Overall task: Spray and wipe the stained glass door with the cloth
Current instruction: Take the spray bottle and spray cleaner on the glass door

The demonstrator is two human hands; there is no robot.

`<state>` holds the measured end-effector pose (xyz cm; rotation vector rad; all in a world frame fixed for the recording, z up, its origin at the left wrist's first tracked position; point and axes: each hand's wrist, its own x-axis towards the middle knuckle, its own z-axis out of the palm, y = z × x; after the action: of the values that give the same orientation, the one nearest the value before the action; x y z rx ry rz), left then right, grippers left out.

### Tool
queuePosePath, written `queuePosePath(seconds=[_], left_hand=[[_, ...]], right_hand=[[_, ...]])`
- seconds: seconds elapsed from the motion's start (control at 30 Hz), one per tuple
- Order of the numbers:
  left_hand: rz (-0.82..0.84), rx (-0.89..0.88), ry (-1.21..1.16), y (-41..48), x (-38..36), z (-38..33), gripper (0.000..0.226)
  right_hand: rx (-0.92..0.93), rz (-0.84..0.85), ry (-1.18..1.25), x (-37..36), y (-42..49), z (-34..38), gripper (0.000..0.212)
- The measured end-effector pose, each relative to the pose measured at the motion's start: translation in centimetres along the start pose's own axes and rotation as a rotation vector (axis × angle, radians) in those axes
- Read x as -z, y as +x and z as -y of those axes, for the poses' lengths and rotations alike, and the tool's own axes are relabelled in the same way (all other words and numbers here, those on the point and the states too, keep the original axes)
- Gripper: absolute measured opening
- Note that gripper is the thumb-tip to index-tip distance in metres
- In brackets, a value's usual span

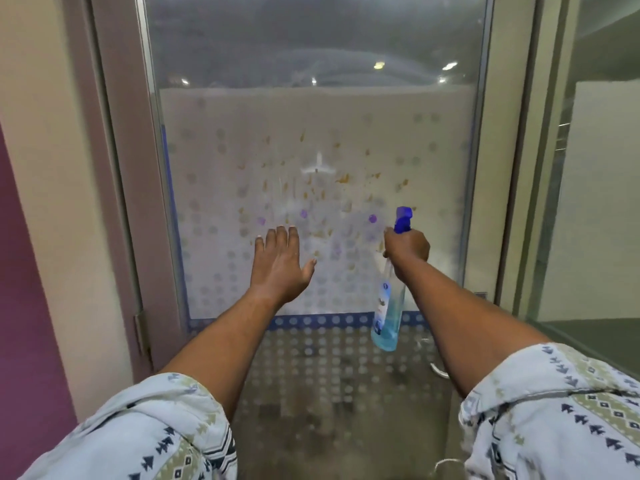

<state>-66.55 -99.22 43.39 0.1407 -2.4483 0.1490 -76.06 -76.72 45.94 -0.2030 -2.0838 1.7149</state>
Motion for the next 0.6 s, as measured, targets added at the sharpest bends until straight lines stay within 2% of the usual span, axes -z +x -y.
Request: queuePosePath(seconds=[0.13,0.27,0.33,0.43,0.5,0.6], left_hand=[[0.031,-0.034,-0.009,-1.1,-0.6,-3.1,0.083],[0.062,-0.041,-0.015,-2.8,-1.3,-5.6,0.083],[0.071,-0.031,-0.011,-3.7,-1.6,-6.4,0.083],[0.089,0.008,-0.005,-5.2,-1.9,-7.4,0.084],[0.096,0.044,-0.002,-6.3,-2.0,-7.6,0.083],[0.115,0.101,-0.003,-8.2,-2.1,-7.2,0.083]], right_hand=[[-0.04,-0.052,-0.028,3.5,1.4,-3.4,0.03],[-0.064,0.004,-0.119,4.8,0.8,-6.2,0.033],[-0.021,0.079,-0.15,4.3,-0.3,-7.1,0.029],[0.067,0.279,-0.138,2.5,-3.0,-7.9,0.023],[0.118,0.4,-0.166,1.1,-5.0,-8.0,0.028],[0.191,0.477,-0.225,-0.8,-7.5,-8.0,0.033]])
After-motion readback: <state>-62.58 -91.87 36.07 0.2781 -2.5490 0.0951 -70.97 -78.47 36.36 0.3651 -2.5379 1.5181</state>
